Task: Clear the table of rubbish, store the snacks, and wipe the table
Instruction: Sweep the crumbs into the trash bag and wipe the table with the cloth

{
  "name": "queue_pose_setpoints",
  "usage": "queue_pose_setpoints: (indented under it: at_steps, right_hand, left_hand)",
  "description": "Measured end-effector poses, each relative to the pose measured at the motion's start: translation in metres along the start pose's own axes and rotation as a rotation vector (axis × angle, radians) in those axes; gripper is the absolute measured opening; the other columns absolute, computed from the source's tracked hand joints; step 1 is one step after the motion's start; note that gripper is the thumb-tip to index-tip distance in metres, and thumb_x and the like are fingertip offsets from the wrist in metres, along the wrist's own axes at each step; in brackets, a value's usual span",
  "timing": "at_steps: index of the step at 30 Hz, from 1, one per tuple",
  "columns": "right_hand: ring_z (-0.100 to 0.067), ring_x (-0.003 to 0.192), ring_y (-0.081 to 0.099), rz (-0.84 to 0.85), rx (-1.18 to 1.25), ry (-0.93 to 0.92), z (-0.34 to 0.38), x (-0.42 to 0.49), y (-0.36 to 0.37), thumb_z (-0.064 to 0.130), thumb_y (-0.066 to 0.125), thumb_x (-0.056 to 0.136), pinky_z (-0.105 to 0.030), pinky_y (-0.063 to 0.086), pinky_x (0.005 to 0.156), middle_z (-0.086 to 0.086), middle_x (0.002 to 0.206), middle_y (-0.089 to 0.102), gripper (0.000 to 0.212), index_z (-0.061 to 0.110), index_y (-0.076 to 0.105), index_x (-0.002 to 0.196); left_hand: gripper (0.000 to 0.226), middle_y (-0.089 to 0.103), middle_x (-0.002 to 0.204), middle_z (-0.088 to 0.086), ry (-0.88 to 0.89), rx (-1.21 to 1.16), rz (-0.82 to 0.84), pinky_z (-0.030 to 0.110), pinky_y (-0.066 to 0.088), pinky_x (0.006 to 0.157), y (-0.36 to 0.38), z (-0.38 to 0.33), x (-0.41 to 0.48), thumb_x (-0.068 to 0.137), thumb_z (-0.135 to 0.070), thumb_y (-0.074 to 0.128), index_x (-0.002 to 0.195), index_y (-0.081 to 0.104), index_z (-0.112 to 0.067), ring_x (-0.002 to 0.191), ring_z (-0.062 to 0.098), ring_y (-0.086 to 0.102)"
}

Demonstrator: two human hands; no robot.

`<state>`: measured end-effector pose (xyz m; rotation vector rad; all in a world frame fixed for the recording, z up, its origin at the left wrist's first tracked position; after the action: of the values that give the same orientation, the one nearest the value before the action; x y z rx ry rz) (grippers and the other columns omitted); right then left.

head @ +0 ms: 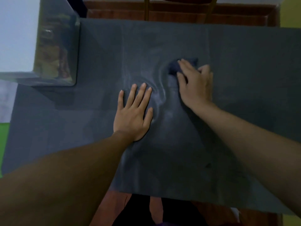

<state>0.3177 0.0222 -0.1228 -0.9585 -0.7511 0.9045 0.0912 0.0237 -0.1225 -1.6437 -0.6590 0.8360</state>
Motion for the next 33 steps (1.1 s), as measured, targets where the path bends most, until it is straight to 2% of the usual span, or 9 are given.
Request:
queue_pose_setpoints:
  at_steps: [5,7,11,17,20,24,26,30,33]
  right_hand:
    - [-0.025,0.086,0.043,0.122,0.04,-0.47,0.009,-0.007,0.005,0.031,0.054,0.098,-0.039,0.04,0.076,0.01,0.138,0.06,0.041,0.026,0.058,0.139]
    - [-0.029,0.09,0.046,0.103,0.021,-0.394,0.005,0.035,0.005,0.033,0.052,0.097,-0.04,0.04,0.079,0.002,0.134,0.063,0.043,0.03,0.057,0.139]
    - [-0.034,0.109,0.047,0.044,0.025,0.063,0.004,0.109,0.012,0.036,0.047,0.099,-0.038,0.035,0.091,-0.008,0.129,0.055,0.044,0.033,0.05,0.143]
    - [-0.022,0.094,0.041,0.191,0.005,-0.396,0.028,0.079,0.033,0.042,0.042,0.099,-0.034,0.032,0.081,0.013,0.143,0.054,0.046,0.035,0.049,0.145]
    - [-0.026,0.101,0.044,0.181,-0.04,-0.28,0.017,0.128,0.041,0.053,0.031,0.094,-0.032,0.032,0.082,0.002,0.139,0.054,0.055,0.041,0.038,0.148]
    - [-0.032,0.115,0.046,0.082,0.038,-0.037,0.03,0.146,0.034,0.037,0.043,0.1,-0.04,0.036,0.096,0.005,0.148,0.049,0.046,0.034,0.047,0.145]
    - [-0.029,0.108,0.047,0.086,0.029,-0.121,0.041,0.119,0.031,0.035,0.045,0.099,-0.04,0.037,0.092,0.011,0.148,0.05,0.046,0.033,0.048,0.144]
    - [-0.026,0.09,0.043,0.229,0.043,-0.502,0.018,0.086,0.026,0.033,0.048,0.099,-0.038,0.037,0.08,0.009,0.144,0.055,0.044,0.032,0.052,0.143]
    - [-0.031,0.097,0.046,0.144,-0.023,-0.327,-0.017,0.119,0.018,0.036,0.044,0.098,-0.038,0.039,0.086,0.006,0.145,0.054,0.047,0.033,0.048,0.145]
  left_hand:
    - [0.062,0.003,0.166,-0.005,-0.009,0.009,0.017,0.054,0.002,0.122,0.0,0.0,0.001,0.103,-0.047,0.022,0.159,0.006,-0.025,0.153,0.019,-0.004]
    - [0.062,0.001,0.166,-0.005,-0.01,-0.002,0.032,0.054,0.001,0.122,-0.001,0.001,0.001,0.103,-0.048,0.021,0.159,0.004,-0.026,0.153,0.019,-0.006]
    - [0.063,0.0,0.166,-0.006,-0.011,-0.019,0.047,0.054,0.001,0.122,-0.003,0.001,0.001,0.103,-0.049,0.023,0.159,0.003,-0.027,0.153,0.018,-0.008]
    - [0.063,-0.002,0.166,-0.006,-0.016,0.001,0.072,0.054,0.002,0.121,-0.003,0.002,0.003,0.103,-0.049,0.022,0.158,0.002,-0.027,0.153,0.017,-0.009]
    - [0.063,-0.002,0.166,-0.006,-0.012,0.0,0.079,0.054,0.0,0.122,-0.004,0.003,0.005,0.103,-0.049,0.022,0.159,0.002,-0.027,0.153,0.017,-0.009]
    - [0.064,-0.003,0.166,-0.006,-0.016,0.009,0.09,0.054,0.0,0.122,-0.004,0.004,0.005,0.103,-0.05,0.02,0.158,0.001,-0.027,0.152,0.017,-0.01]
    - [0.064,-0.004,0.166,-0.005,-0.015,0.013,0.093,0.054,0.0,0.122,-0.003,0.004,0.004,0.103,-0.051,0.019,0.158,0.0,-0.027,0.152,0.018,-0.01]
    - [0.064,-0.004,0.166,-0.005,-0.016,0.021,0.087,0.054,0.001,0.122,-0.003,0.004,0.004,0.102,-0.051,0.02,0.158,0.001,-0.027,0.153,0.018,-0.009]
    - [0.063,0.0,0.166,-0.006,-0.016,0.021,0.068,0.053,0.001,0.122,-0.003,0.004,0.005,0.102,-0.049,0.022,0.159,0.004,-0.026,0.153,0.018,-0.007]
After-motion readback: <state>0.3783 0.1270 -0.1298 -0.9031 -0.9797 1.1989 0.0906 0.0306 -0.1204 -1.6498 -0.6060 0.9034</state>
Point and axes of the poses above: each hand's wrist, its own x-axis towards the middle knuckle, its own y-axis out of the palm, z = x × y, the point moved 3 cm from there along x, towards the middle knuckle
